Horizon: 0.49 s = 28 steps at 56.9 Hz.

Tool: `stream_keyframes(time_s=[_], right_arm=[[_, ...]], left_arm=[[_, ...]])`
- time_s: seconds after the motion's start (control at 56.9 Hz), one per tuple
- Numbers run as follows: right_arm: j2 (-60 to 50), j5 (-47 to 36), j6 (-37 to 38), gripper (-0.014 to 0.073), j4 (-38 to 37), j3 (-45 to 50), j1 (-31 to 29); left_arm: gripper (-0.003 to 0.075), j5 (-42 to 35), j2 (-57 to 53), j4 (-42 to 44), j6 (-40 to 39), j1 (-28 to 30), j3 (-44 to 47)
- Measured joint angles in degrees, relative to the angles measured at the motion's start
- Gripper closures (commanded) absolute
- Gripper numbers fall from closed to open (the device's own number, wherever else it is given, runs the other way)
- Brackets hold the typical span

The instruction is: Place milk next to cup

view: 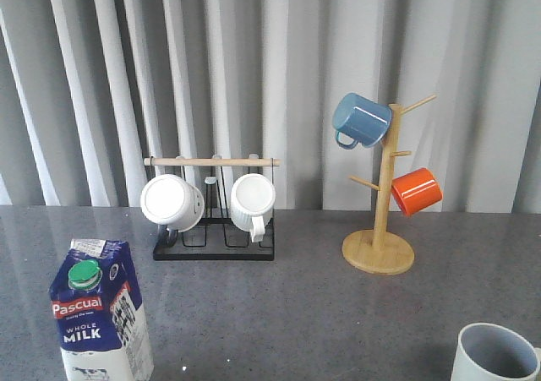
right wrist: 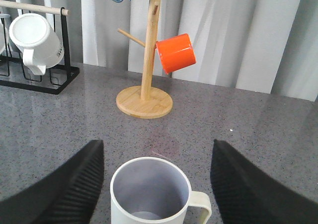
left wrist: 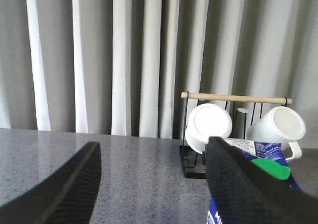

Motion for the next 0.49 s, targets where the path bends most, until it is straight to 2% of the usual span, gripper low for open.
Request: stream_keyframes(time_s=[0.281,0.492], right_arm=[[0.4,-1.76,-1.31,0.0123,-1.09,0.99,0.0],[6.55,-13.49,-3.61,0.0123,0.67,7.12,0.0]], left_arm=[[0.0269,-0.02,0.0,-0.06,0.0,0.0,0.0],[0.0269,-0.02,0.0,-0.1,0.0,0.0,0.0]])
